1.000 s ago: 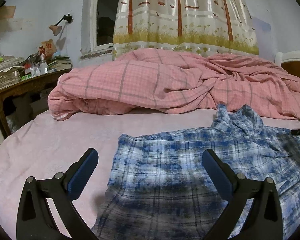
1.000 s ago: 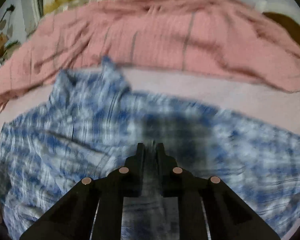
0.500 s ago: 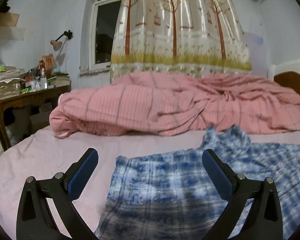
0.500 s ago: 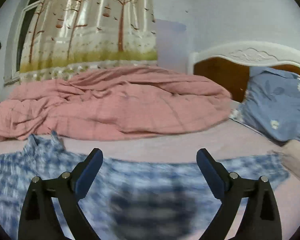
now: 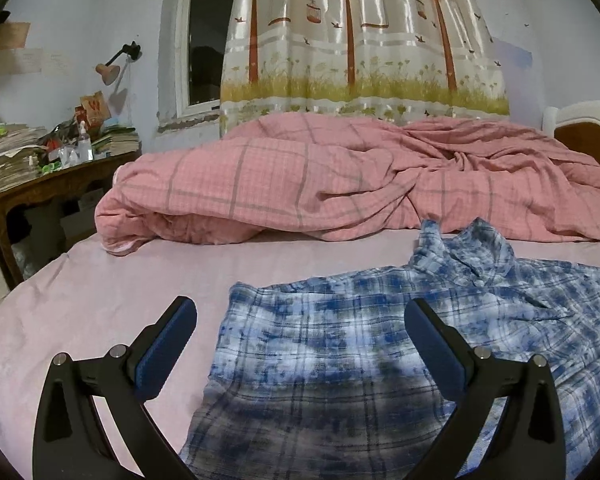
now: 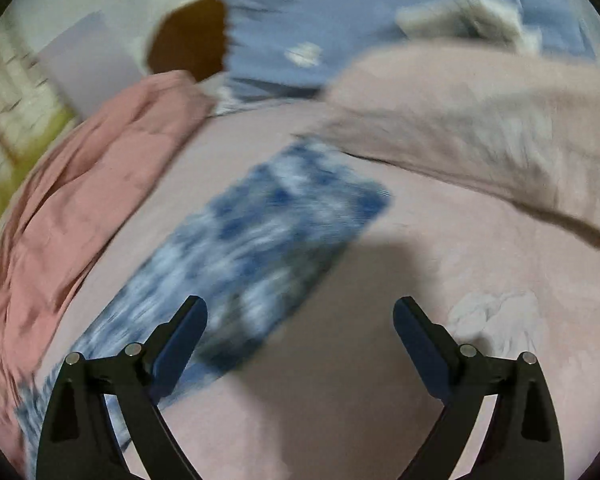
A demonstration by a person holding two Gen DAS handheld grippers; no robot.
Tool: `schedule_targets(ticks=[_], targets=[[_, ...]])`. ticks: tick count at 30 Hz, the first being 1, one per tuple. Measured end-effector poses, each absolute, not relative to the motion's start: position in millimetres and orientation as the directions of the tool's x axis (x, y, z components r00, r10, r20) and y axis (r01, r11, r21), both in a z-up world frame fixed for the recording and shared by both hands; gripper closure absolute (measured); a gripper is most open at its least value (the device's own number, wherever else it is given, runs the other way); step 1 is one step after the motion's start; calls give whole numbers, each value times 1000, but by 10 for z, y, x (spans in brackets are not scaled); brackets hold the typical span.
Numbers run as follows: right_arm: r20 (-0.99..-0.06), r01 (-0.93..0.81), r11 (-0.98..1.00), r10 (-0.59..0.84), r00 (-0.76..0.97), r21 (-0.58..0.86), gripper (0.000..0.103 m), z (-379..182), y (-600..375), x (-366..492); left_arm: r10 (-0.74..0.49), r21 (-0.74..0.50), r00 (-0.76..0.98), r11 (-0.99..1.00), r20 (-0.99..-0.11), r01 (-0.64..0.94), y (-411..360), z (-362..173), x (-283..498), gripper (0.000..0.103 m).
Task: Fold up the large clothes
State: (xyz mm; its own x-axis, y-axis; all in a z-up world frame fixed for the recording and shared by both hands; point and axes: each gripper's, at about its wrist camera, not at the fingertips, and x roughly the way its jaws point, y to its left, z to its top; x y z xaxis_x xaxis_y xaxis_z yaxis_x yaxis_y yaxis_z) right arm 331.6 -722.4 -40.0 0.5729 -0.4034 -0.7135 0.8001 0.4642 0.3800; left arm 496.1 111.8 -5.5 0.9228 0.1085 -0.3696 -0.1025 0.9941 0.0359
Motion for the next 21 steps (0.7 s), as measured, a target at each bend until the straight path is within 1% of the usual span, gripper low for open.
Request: schedule_targets(ticks=[2,4,5,6,8,9,11,12,13,15,17,18,21], targets=[[-705,807,497,-444,553,320,7,-395,-7289,3435,112,37,923,994,-367,-106,1117,-53,4954,0],[-715,798,532,-436,546,284,7,-402,-7336,3603,106,31,924,994,-368,-102,1122,-51,4948,0],[-716,794,540,-434,546,279,8,-405,-7365,3678,105,26,924,994,-366,-103,1129,-44,4942,0],[-705,791,542,-441,555,285,12,-387,-7389,3713,107,21,925,994,-364,-106,1132,-35,4939,0],[-679,757,552,-408,610,349,45,-388,-7460,3763,111,14,928,993,-357,-114,1155,-8,4925,0],[-685,757,545,-398,611,359,51,-407,-7481,3791,113,10,930,993,-350,-117,1167,14,4916,0],[-682,775,531,-427,594,342,91,-369,-7430,3804,110,-1,936,993,-333,-117,1193,92,4901,0],[-654,770,525,-446,611,362,91,-303,-7349,3784,104,-15,940,993,-326,-115,1223,161,4897,0],[-601,750,544,-473,644,375,91,-152,-7193,3781,112,-27,941,992,-320,-127,1246,224,4884,0],[-515,693,638,-492,702,336,91,203,-6767,3857,132,-63,946,986,-297,-157,1330,348,4803,1],[-457,606,736,-446,770,302,91,583,-6277,4012,116,-84,956,986,-269,-144,1375,442,4724,2],[-433,542,788,-396,810,293,91,795,-5990,4104,126,-75,958,986,-259,-150,1372,478,4699,3],[-378,417,878,-312,871,236,91,1308,-5233,4305,139,-44,962,987,-236,-154,1342,558,4656,5]])
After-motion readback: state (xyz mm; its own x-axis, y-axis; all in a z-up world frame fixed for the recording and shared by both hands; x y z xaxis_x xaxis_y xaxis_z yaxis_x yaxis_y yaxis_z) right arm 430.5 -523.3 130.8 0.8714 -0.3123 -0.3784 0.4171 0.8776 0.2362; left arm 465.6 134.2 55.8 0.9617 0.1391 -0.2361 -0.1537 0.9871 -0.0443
